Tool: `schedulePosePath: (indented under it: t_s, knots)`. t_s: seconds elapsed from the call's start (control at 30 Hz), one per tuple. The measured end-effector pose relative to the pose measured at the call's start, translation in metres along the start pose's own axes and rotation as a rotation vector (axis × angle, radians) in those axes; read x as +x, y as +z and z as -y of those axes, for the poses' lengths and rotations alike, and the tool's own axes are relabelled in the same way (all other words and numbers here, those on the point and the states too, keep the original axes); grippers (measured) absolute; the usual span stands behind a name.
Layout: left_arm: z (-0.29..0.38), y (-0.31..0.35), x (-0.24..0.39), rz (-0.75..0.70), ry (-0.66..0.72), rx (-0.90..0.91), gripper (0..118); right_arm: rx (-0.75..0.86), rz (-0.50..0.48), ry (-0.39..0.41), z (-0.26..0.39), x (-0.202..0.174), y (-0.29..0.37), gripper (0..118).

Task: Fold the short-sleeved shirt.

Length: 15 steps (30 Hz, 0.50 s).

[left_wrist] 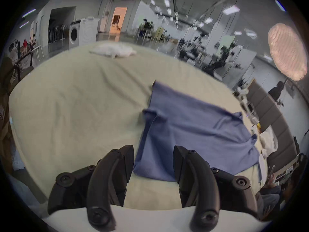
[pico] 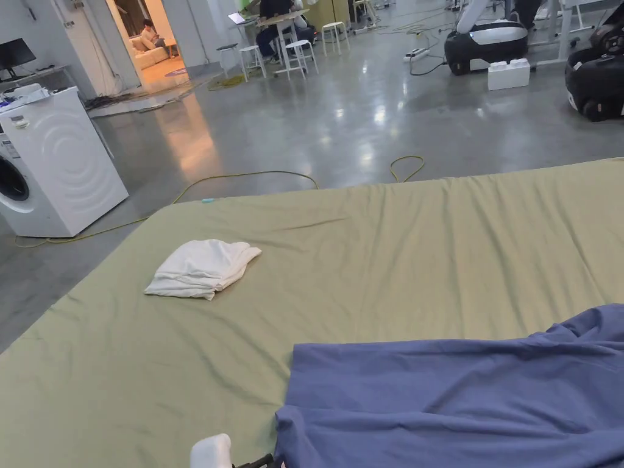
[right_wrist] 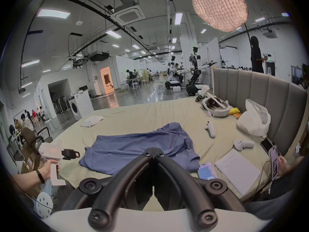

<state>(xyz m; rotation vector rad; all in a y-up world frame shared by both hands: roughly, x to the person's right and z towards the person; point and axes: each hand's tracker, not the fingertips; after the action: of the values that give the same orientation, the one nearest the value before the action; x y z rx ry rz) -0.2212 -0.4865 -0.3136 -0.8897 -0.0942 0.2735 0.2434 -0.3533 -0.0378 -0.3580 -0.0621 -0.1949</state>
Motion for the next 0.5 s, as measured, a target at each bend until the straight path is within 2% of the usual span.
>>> schedulePosePath:
  t_s: [0.1,0.17,0.2,0.27,0.43,0.47,0.5]
  knots:
    - [0.001,-0.032,-0.009,0.028,0.013,-0.060,44,-0.016,0.028,-0.025,0.004,0.007,-0.001,0]
    - [0.001,-0.048,-0.005,-0.033,-0.001,-0.116,37,-0.036,0.036,-0.054,0.007,0.011,-0.004,0]
    - [0.000,-0.051,-0.001,-0.087,-0.021,-0.105,27,-0.046,0.041,-0.066,0.009,0.013,-0.006,0]
    - [-0.001,-0.050,-0.003,-0.028,0.009,-0.096,10,-0.061,0.044,-0.080,0.012,0.015,-0.012,0]
    - [0.003,-0.058,0.010,-0.071,-0.033,-0.130,8,-0.120,0.041,-0.077,0.015,0.023,-0.046,0]
    - [0.002,-0.059,0.010,-0.070,-0.041,-0.140,8,-0.153,0.034,-0.077,0.016,0.027,-0.058,11]
    - [0.001,-0.060,0.010,-0.068,-0.053,-0.149,8,-0.181,0.031,-0.082,0.017,0.035,-0.075,32]
